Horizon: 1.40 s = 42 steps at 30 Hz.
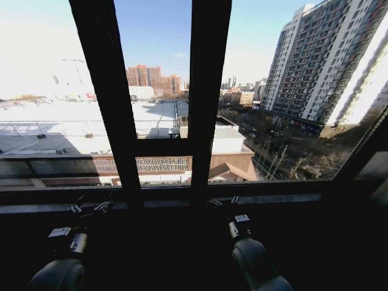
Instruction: Open the curtains by pulling them apart, changing their state from closed to fully open.
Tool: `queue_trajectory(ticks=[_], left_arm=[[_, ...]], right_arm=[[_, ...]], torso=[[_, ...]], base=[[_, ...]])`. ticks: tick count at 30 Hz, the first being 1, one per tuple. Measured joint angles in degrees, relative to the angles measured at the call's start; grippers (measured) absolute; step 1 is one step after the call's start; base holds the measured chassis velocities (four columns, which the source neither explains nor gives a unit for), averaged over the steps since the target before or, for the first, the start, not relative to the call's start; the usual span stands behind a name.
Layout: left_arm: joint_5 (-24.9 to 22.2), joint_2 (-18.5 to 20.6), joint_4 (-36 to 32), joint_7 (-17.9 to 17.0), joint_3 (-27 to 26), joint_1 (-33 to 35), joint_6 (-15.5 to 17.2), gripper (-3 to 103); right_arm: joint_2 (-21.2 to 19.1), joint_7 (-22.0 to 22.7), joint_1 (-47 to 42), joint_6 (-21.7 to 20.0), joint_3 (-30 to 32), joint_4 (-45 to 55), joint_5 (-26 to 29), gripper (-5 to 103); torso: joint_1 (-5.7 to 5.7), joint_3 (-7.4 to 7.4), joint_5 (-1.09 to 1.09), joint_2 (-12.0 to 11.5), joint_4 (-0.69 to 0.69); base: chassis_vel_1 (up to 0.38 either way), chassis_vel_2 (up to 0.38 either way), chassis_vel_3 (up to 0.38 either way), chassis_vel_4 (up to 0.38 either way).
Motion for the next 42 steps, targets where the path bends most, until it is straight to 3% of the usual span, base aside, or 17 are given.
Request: queue_trajectory(ticks=[24,34,38,42], left_arm=[[0.3,0.6,2.1,0.2,1.7,-1.9,-1.0,100],[0.2,0.4,3.3,0.2,1.5,-2.2,-1.8,100],[0.1,0.4,3.6,0.1,1.4,-2.3,-1.9,100],[0.1,0.1,3.7,0.1,1.6,-2.4,-1.9,100]], right_arm=[[0.8,-0.2,-0.1,0.2,0.3,-1.0,-1.3,100],[1.5,-0.3,0.4,0.9,-0.3,-2.6,-2.7,100],[1.4,-0.3,0.5,1.1,-0.4,-2.9,-2.7,100],[1.2,-0.3,0.5,1.3,-0.2,-3.0,-2.8,100]], torso=[[0.03,0.01,-0.01,0.0,0.00],[-0.07,-0.03,0.04,0.0,0.02],[-0.06,-0.03,-0.04,0.1,0.06],[-0.06,-0.02,0.00,0.0,-0.02]], base=[[0.117,-0.358,-0.114,0.359],[0.350,-0.340,-0.364,0.342],[0.234,-0.144,-0.247,0.262],[-0.002,-0.023,-0.042,0.075]])
